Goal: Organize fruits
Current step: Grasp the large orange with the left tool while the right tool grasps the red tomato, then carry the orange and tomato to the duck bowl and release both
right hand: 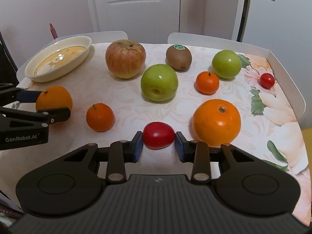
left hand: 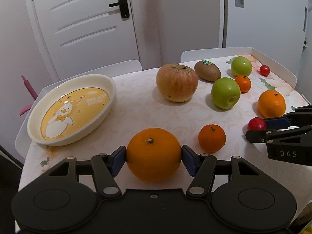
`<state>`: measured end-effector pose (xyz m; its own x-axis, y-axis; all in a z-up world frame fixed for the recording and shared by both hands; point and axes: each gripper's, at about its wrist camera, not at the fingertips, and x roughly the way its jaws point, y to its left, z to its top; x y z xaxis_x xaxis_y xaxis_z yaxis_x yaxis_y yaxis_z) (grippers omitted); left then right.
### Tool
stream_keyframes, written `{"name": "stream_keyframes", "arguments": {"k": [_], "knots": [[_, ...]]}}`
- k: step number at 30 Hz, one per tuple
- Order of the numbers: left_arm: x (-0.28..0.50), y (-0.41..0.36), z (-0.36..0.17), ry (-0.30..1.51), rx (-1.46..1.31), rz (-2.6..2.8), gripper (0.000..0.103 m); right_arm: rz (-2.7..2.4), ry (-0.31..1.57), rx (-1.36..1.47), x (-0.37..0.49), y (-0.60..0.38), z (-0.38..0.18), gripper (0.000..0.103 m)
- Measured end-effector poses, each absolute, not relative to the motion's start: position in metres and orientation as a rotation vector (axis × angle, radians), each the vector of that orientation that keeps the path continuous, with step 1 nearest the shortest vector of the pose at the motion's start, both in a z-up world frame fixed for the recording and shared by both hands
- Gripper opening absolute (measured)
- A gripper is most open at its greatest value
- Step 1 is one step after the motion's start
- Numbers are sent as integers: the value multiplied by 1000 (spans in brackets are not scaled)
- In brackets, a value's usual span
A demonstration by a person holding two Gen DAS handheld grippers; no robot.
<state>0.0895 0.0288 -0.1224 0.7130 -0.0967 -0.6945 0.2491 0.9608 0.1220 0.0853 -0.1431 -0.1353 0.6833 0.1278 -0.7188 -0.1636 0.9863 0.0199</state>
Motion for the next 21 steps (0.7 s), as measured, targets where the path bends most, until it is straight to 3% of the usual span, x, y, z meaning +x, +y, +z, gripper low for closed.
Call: {"name": "stream_keyframes", "arguments": {"k": [21], "knots": [[61, 84, -46, 678, 92, -53, 66, 286, 728, -56, 95, -90, -52, 50]]}}
